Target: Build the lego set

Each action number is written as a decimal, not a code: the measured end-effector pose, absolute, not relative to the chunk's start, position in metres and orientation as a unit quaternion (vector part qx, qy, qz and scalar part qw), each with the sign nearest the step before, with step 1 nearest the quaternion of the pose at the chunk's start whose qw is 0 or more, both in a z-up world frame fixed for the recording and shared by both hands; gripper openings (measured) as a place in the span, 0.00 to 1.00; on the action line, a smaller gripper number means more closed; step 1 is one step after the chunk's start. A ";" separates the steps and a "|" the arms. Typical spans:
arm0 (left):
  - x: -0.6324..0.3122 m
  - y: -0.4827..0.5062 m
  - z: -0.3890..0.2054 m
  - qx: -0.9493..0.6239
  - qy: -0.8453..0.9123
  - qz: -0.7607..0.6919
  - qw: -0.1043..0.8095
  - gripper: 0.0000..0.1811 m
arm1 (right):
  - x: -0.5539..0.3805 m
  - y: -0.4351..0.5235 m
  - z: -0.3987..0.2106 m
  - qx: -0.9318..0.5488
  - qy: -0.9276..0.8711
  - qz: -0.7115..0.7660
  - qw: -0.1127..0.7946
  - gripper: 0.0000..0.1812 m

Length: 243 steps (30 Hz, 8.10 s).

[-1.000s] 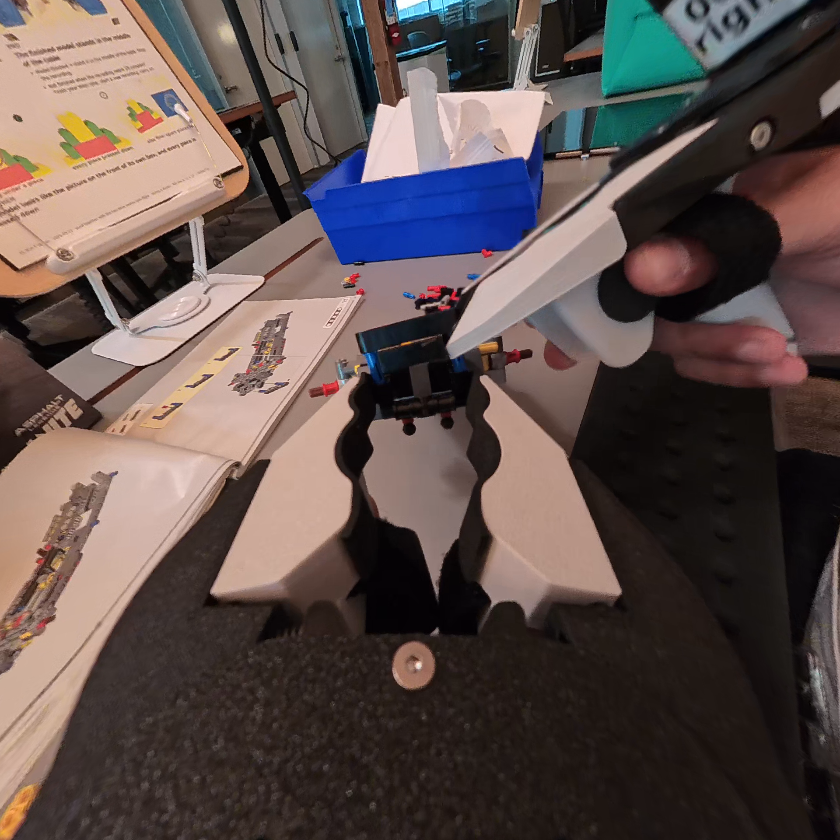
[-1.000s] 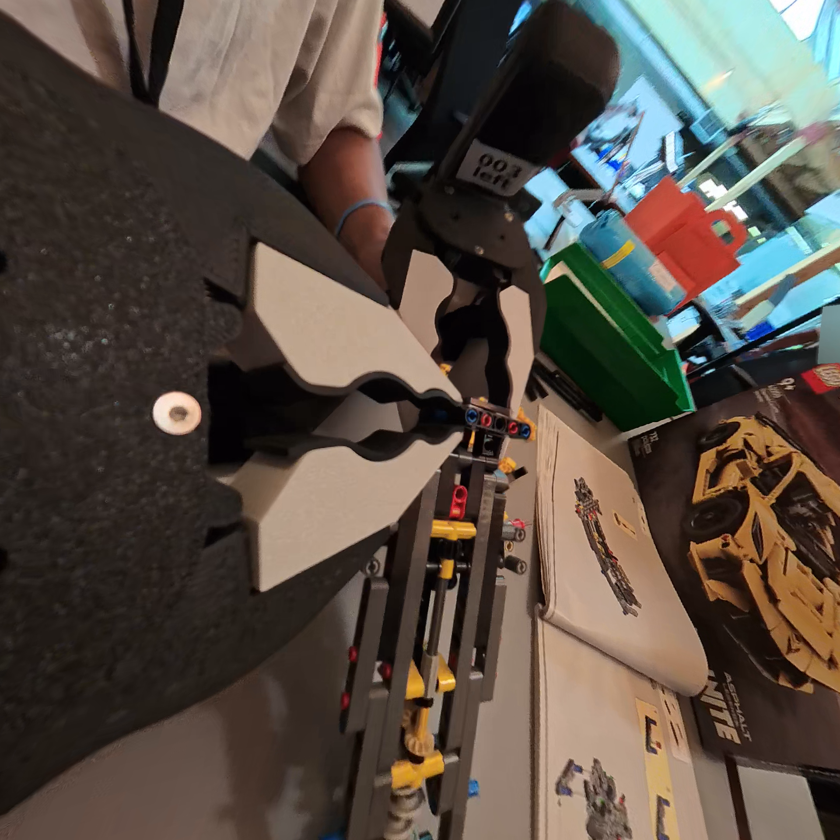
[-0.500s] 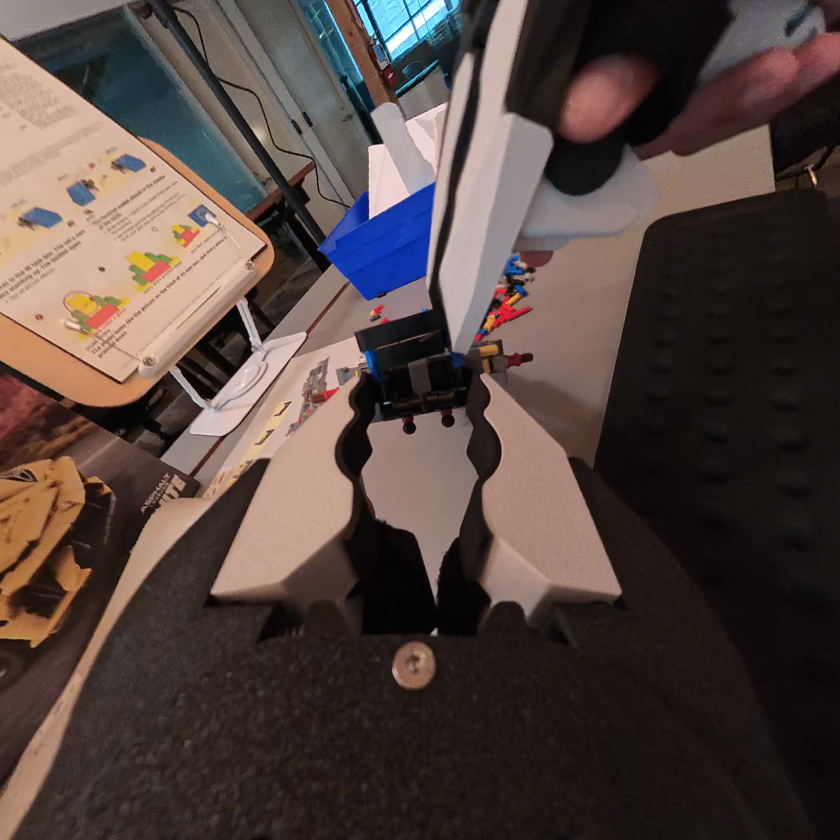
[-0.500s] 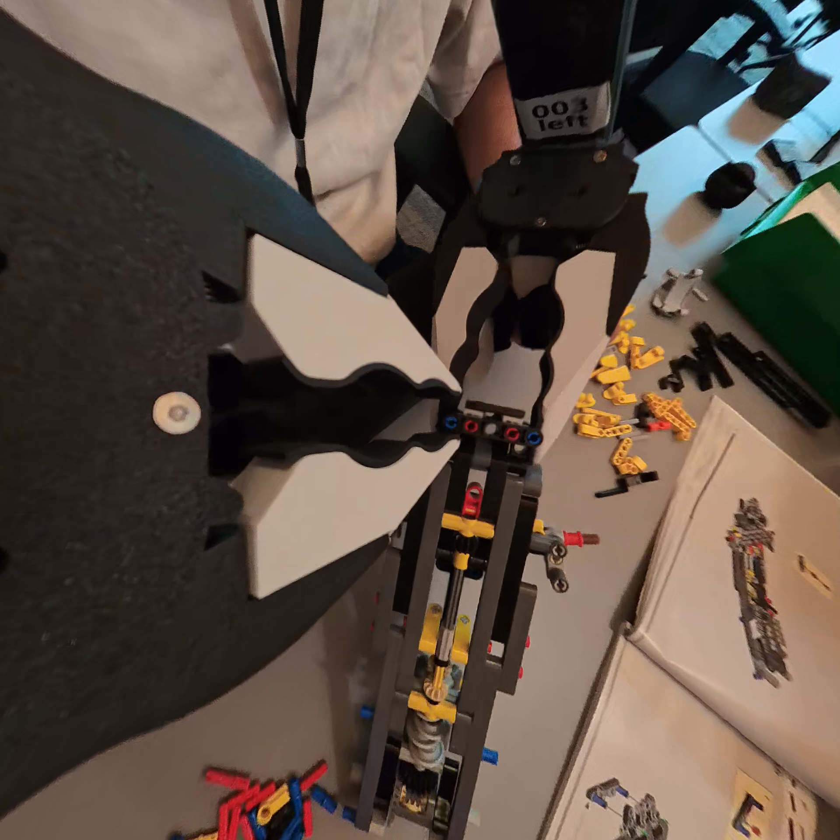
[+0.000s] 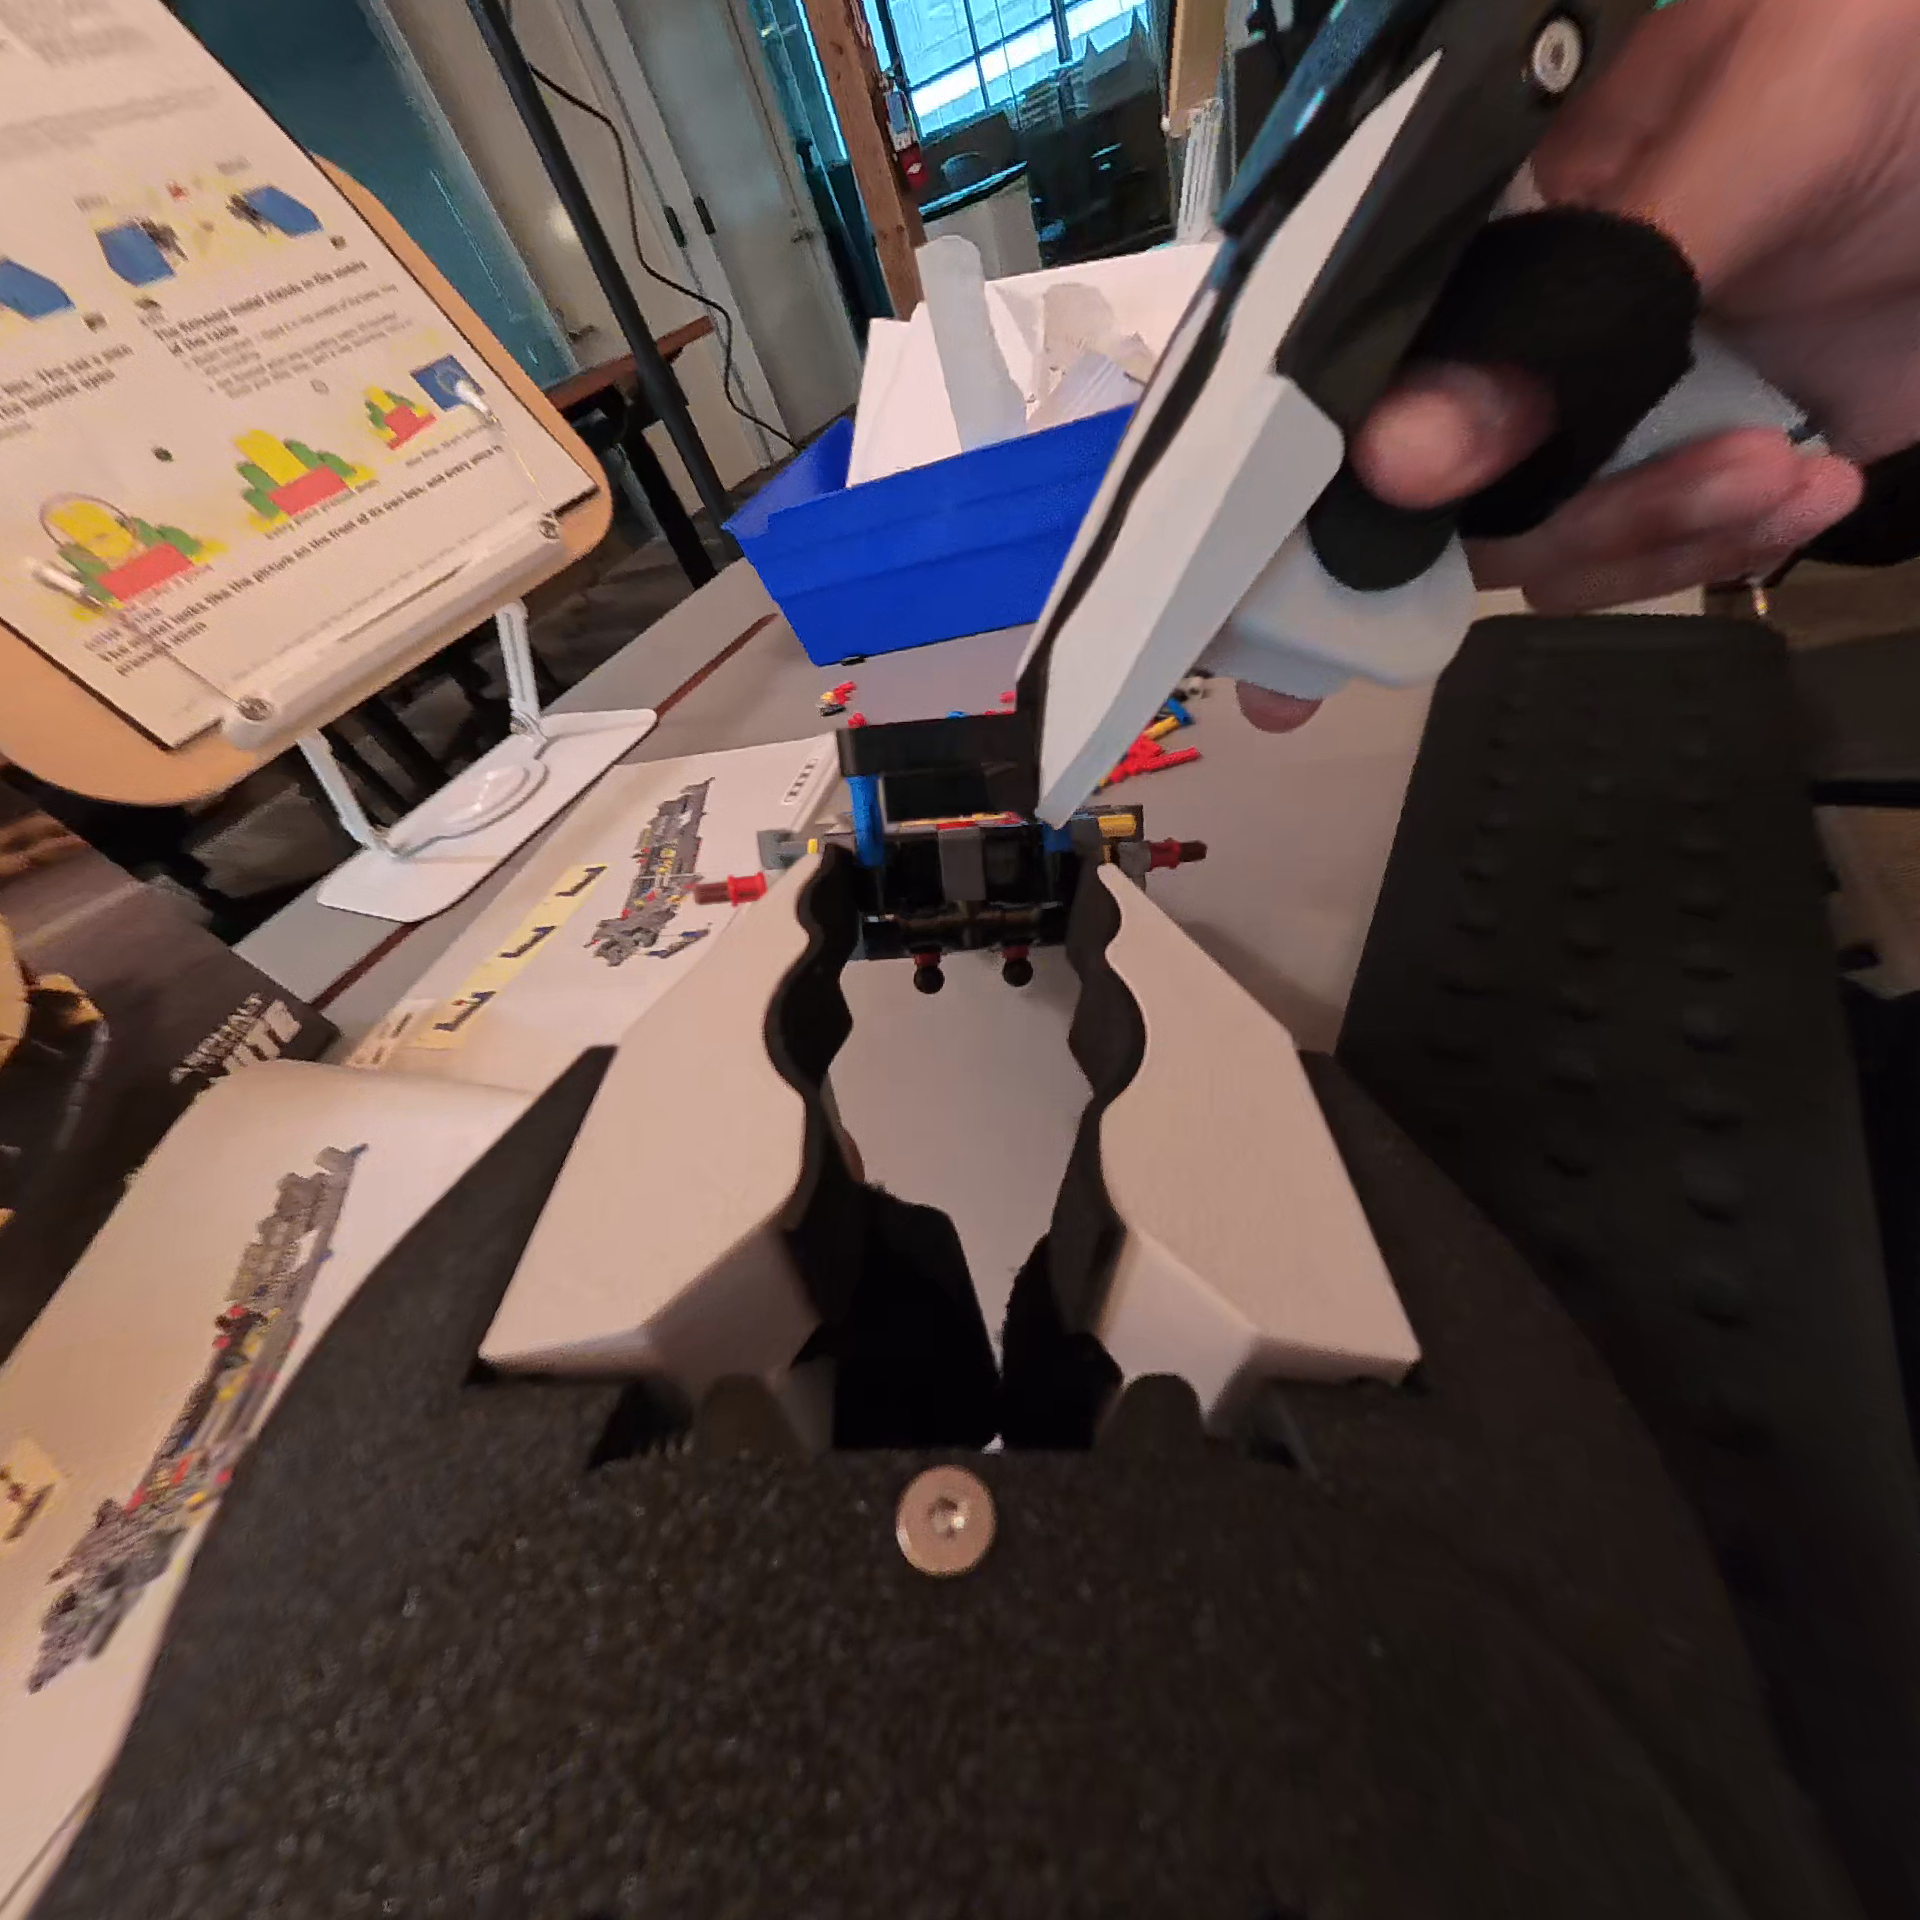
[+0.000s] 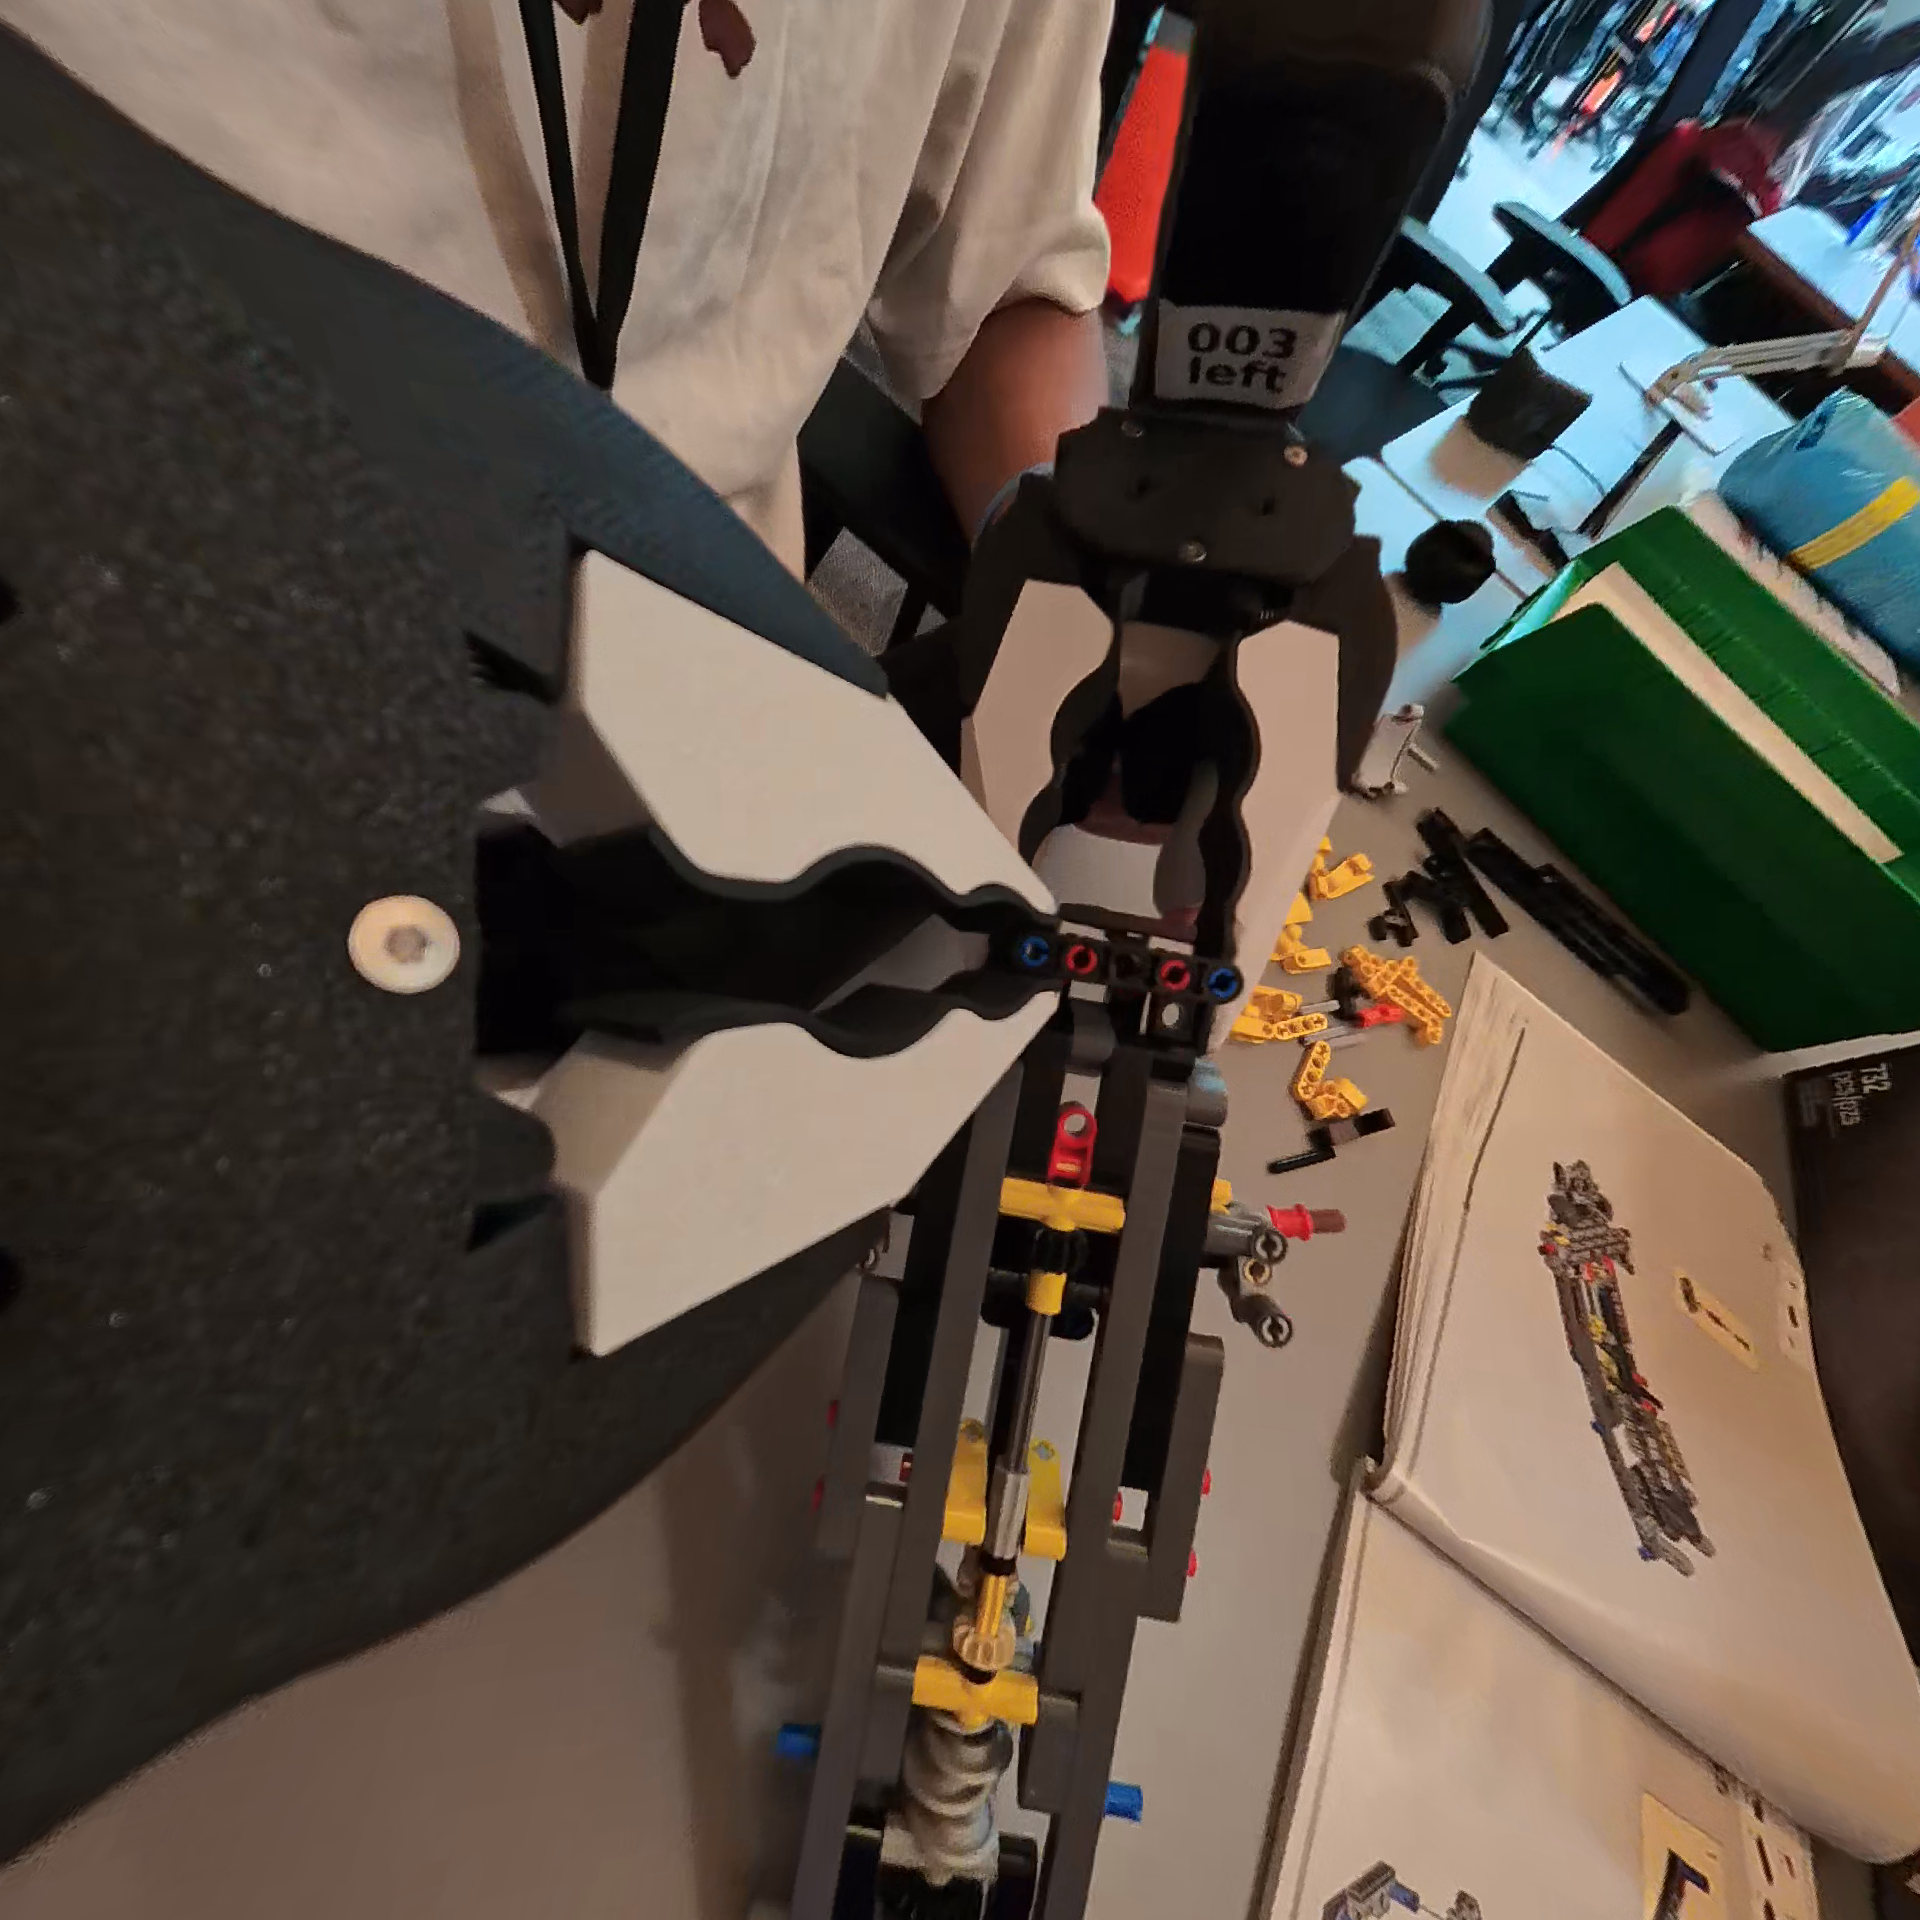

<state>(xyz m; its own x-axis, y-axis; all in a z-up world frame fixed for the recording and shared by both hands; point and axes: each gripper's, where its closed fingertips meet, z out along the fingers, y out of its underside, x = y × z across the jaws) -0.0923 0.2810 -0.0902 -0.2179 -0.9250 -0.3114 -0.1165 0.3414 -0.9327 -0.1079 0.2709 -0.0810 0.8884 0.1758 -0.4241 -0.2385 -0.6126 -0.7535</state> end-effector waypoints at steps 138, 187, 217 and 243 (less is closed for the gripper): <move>-0.091 0.279 -0.091 -0.373 0.668 -0.396 0.508 0.22 | -0.106 0.261 -0.083 -0.903 -0.032 0.249 0.349 0.03; -0.092 0.281 -0.088 -0.366 0.669 -0.341 0.549 0.21 | -0.109 0.264 -0.085 -0.915 0.016 0.216 0.341 0.03; -0.091 0.270 -0.089 -0.329 0.680 -0.354 0.551 0.22 | -0.101 0.283 -0.071 -0.905 0.000 0.229 0.359 0.04; -0.090 0.271 -0.082 -0.365 0.666 -0.424 0.494 0.22 | -0.094 0.285 -0.049 -0.899 -0.112 0.123 0.406 0.21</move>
<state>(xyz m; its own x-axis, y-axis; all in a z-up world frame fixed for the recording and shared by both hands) -0.0902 0.2712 -0.0816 -0.2456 -0.9043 -0.3490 -0.0667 0.3750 -0.9246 -0.0935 0.2848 -0.0490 0.9444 0.3015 -0.1309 0.1013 -0.6459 -0.7567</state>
